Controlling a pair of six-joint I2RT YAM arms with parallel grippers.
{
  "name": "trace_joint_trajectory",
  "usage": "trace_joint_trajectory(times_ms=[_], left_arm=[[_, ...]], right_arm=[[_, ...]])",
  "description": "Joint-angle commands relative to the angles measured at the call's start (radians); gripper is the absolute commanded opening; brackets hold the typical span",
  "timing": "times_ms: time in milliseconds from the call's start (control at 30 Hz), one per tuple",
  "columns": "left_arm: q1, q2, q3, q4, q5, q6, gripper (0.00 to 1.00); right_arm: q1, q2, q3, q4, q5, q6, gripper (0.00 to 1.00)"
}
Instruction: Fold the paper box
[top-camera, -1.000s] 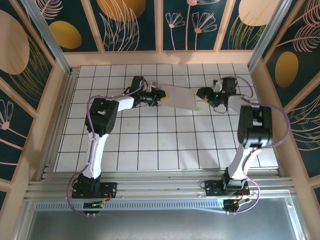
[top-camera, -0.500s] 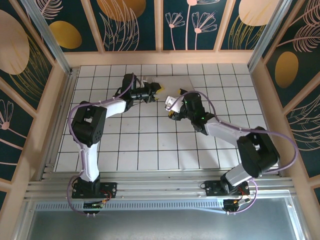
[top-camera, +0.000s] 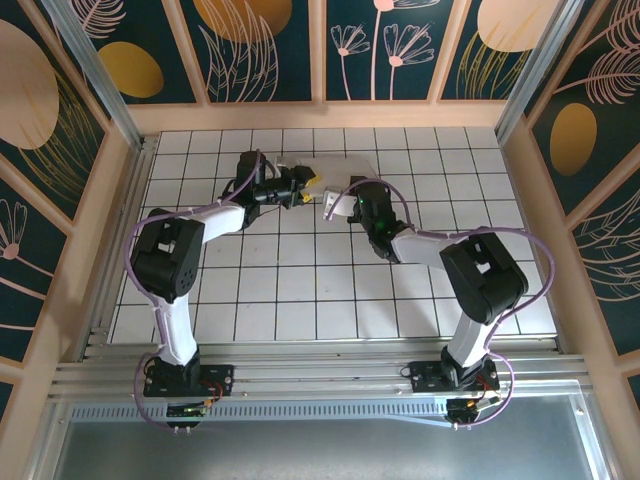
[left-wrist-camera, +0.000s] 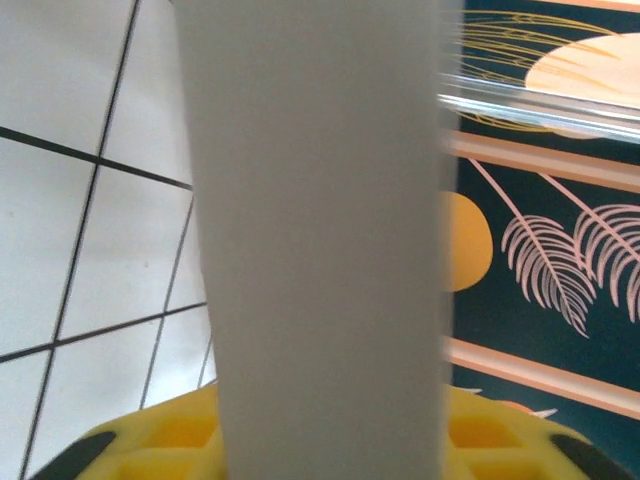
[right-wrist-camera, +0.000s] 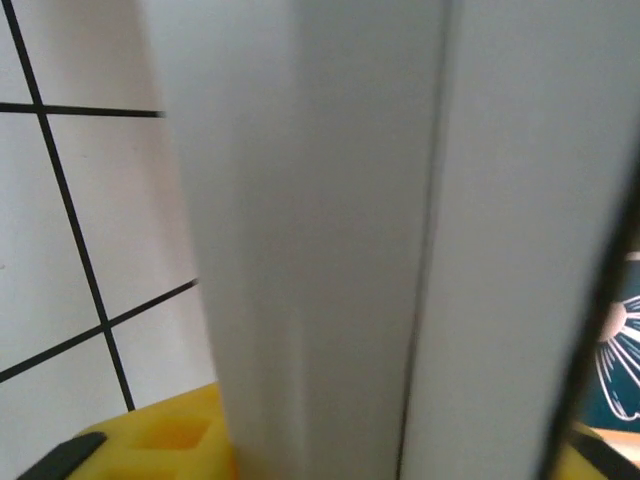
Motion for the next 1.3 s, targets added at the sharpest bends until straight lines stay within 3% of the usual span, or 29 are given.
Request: trace_joint_trajectory(times_ms=[0, 167, 300, 400, 533, 667, 733, 900, 1067, 1133, 1267], left_arm=[[-0.014, -0.094, 0.016, 0.006, 0.006, -0.097, 0.43], [0.006, -0.153, 0.096, -0.183, -0.081, 0.097, 0.58], [0.057, -0.221, 0.168, -0.320, -0.180, 0.311, 0.80], [0.081, -0.296, 0.232, -0.403, -0.266, 0.542, 0.97], [0.080, -0.398, 0.273, -0.496, -0.343, 0.941, 0.99], [0.081, -0.563, 0.124, -0.456, -0.365, 1.268, 0.99], [0.081, -0.642, 0.036, -0.425, -0.406, 1.367, 0.99], [0.080, -0.782, -0.134, -0.380, -0.485, 1.494, 0.99], [0.080, -0.832, -0.221, -0.345, -0.416, 1.515, 0.99], [0.080, -0.832, -0.248, -0.338, -0.406, 1.497, 0.99], [0.080, -0.813, -0.250, -0.358, -0.395, 1.485, 0.99]], right_arm=[[0.002, -0.042, 0.045, -0.141, 0.001, 0.020, 0.32], [0.002, -0.155, 0.081, -0.391, -0.049, 0.124, 0.28], [-0.001, -0.241, 0.121, -0.638, -0.096, 0.179, 0.26], [-0.001, -0.276, 0.189, -0.858, -0.143, 0.221, 0.23], [0.009, -0.247, 0.341, -1.209, -0.292, 0.240, 0.25], [0.025, -0.114, 0.522, -1.471, -0.359, 0.251, 0.27], [0.029, -0.063, 0.562, -1.501, -0.352, 0.248, 0.27], [0.040, 0.079, 0.654, -1.562, -0.256, 0.239, 0.32], [0.059, 0.177, 0.710, -1.569, -0.199, 0.249, 0.39], [0.069, 0.201, 0.732, -1.552, -0.192, 0.261, 0.50], [0.070, 0.206, 0.777, -1.544, -0.218, 0.286, 0.62]])
